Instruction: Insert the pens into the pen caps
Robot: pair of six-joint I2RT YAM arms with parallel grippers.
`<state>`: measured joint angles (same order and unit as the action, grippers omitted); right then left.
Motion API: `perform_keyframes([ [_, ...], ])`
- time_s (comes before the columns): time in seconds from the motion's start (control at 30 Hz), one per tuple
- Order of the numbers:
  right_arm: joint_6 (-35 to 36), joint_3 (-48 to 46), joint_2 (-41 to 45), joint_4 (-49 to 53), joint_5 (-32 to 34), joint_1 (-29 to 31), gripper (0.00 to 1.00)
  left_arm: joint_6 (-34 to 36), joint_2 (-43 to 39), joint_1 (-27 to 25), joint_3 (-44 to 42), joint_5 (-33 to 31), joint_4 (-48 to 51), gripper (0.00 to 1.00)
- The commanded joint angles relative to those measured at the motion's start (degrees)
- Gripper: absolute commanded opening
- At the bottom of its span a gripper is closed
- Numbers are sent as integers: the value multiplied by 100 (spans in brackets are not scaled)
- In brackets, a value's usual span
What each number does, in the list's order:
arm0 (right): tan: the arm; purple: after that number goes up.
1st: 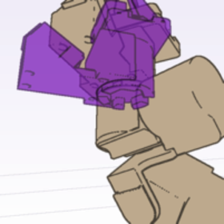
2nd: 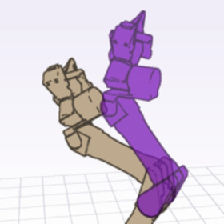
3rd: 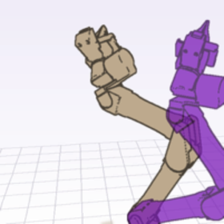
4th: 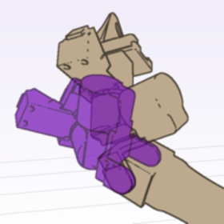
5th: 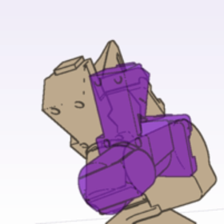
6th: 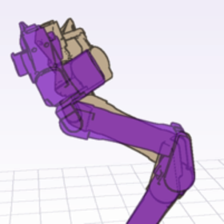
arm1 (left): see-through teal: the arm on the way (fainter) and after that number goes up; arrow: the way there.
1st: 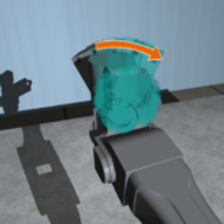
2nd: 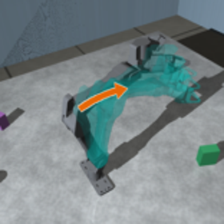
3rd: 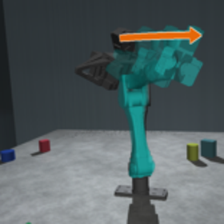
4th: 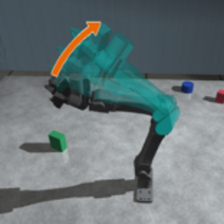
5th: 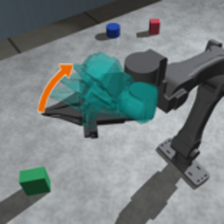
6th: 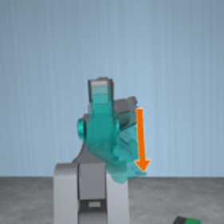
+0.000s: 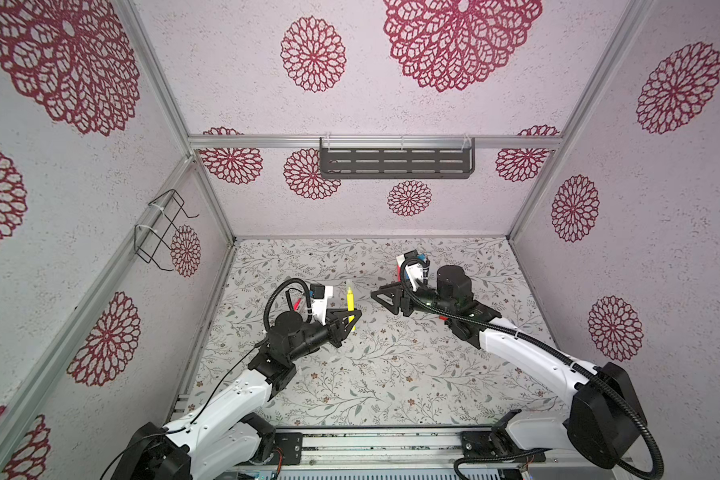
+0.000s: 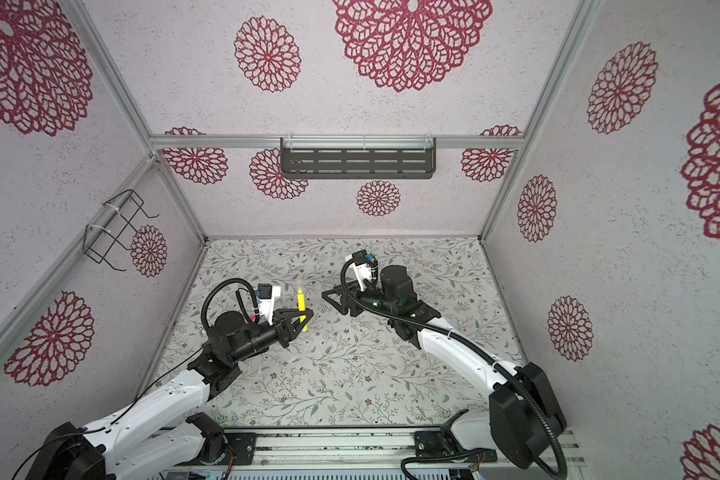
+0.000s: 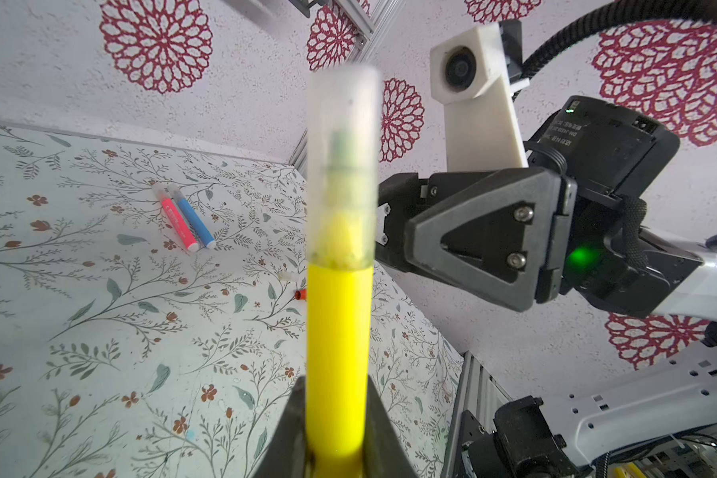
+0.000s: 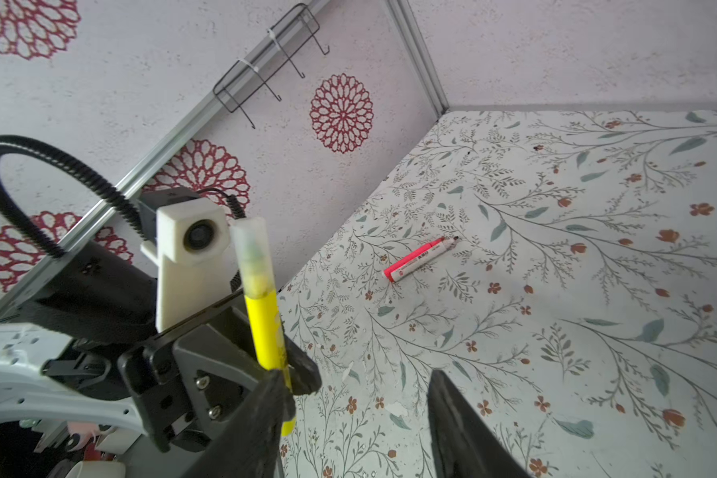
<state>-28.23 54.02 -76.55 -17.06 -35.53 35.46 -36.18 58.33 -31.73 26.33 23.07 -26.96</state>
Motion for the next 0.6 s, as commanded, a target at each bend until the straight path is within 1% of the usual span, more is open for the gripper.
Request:
perform_keyframes([
  [0.0,-55,113,51,-570,-496,52,56,55,54,-68,109,49,-218,0],
  [0.27,92,388,-266,-421,-596,396,52,85,216,-198,206,3,-228,0],
  [0.4,97,474,-369,-415,-607,507,46,107,311,-255,268,-9,-231,0],
  [0.57,66,505,-478,-395,-573,593,38,117,381,-323,320,-38,-252,0],
])
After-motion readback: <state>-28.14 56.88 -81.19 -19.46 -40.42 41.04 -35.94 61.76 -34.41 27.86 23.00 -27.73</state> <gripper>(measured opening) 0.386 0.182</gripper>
